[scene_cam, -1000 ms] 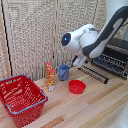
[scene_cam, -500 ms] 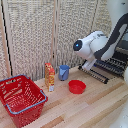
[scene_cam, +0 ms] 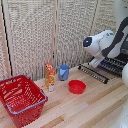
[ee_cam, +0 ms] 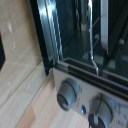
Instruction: Extend the gripper towards the oven tray handle. Grasp the handle and carefully pull the tray out of the oven. Move the gripper above the red bowl. Grab the red bowl gently. Lift the bowl and place it onto the oven tray.
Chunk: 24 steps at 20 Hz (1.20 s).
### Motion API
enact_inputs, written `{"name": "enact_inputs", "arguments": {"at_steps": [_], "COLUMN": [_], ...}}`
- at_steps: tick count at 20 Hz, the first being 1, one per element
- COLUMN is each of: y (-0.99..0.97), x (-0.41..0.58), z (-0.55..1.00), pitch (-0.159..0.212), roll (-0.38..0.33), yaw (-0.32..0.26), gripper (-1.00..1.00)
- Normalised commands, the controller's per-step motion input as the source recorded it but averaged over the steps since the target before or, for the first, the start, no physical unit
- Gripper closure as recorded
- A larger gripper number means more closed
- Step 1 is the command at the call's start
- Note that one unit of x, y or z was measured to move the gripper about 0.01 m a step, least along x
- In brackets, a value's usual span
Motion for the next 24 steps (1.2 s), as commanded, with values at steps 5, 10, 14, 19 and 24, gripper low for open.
{"name": "enact_inputs", "arguments": {"at_steps": [5, 10, 14, 19, 24], "y": [-0.60, -0.52, -0.19, -0.27, -0.48], "x": [0.021, 0.000, -0.001, -0.005, -0.049], "z": [-0.13, -0.01, 0.00, 0.02, 0.08], "pitch": [0.000, 0.000, 0.000, 0.000, 0.010], "roll": [0.000, 0.000, 0.003, 0.015, 0.096], "yaw": [0.048, 0.039, 0.036, 0.013, 0.006], "gripper": [-1.00, -1.00, -1.00, 1.00, 1.00]}}
